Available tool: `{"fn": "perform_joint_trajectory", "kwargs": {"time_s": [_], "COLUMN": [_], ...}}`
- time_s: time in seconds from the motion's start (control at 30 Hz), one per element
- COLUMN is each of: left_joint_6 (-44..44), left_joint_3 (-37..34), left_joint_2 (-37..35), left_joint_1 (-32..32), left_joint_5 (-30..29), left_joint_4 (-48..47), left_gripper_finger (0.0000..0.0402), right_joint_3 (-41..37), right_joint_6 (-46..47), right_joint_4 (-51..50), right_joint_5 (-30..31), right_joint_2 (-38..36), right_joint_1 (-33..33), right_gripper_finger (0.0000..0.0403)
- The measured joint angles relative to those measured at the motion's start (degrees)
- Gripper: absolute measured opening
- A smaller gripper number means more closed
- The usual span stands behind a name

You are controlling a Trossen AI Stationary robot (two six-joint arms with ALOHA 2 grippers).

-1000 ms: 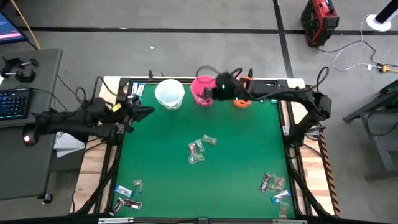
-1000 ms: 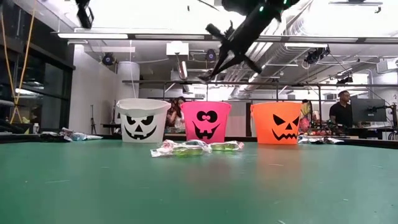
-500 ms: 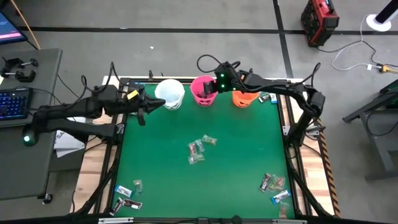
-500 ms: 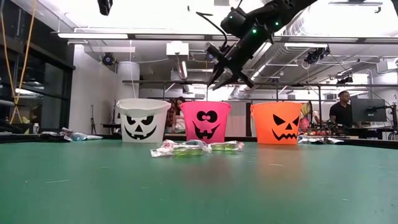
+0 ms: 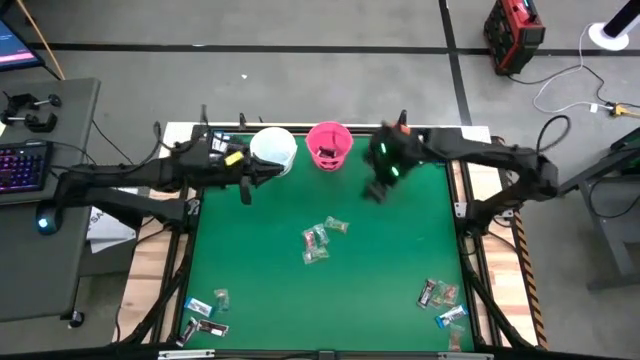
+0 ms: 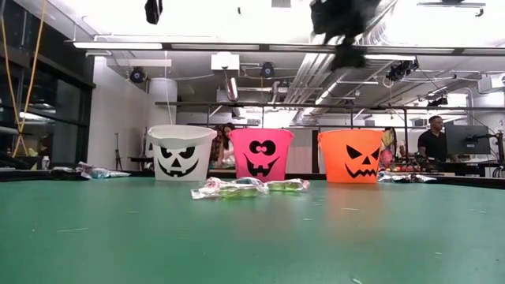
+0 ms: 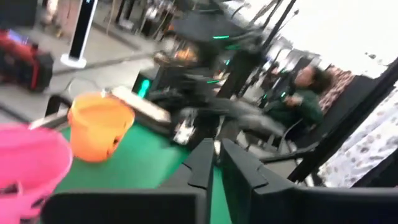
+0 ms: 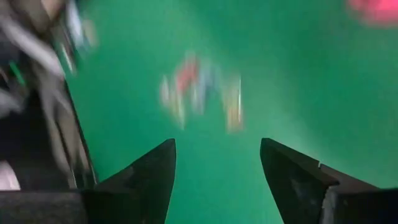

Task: Sort candy by brand, put in halloween buckets
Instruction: Put the brown chocolate into the pink bucket

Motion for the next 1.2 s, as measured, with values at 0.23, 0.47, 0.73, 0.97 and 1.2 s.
{"fn": "perform_joint_trajectory", "kwargs": {"time_s": [0.23, 0.47, 0.73, 0.97, 1.2], "left_joint_6": [-4.03, -4.94, -3.85, -8.72, -14.04], "left_joint_3": [-0.01, -0.03, -3.13, -10.17, -15.8], "left_joint_2": [5.86, 9.57, 9.62, 8.32, 8.3], "left_joint_1": [0.37, 1.71, 1.71, 0.66, -0.97], "left_joint_5": [0.54, 4.99, 4.94, 4.81, 4.78], "left_joint_4": [-4.52, -10.45, -11.27, -5.0, -1.2], "left_gripper_finger": [0.0127, 0.0192, 0.0202, 0.0202, 0.0202], "right_joint_3": [-3.29, -20.58, -34.27, -35.9, -35.9], "right_joint_6": [23.68, 56.39, 78.56, 80.57, 77.26], "right_joint_4": [-16.09, -4.96, 7.71, 9.52, 11.9], "right_joint_5": [5.49, -6.42, -5.65, 0.41, -0.62], "right_joint_2": [-3.54, -2.86, -2.86, -1.5, 3.24], "right_joint_1": [24.42, 42.84, 49.17, 48.81, 48.81], "right_gripper_finger": [0.0227, 0.0227, 0.0227, 0.0227, 0.0227]}}
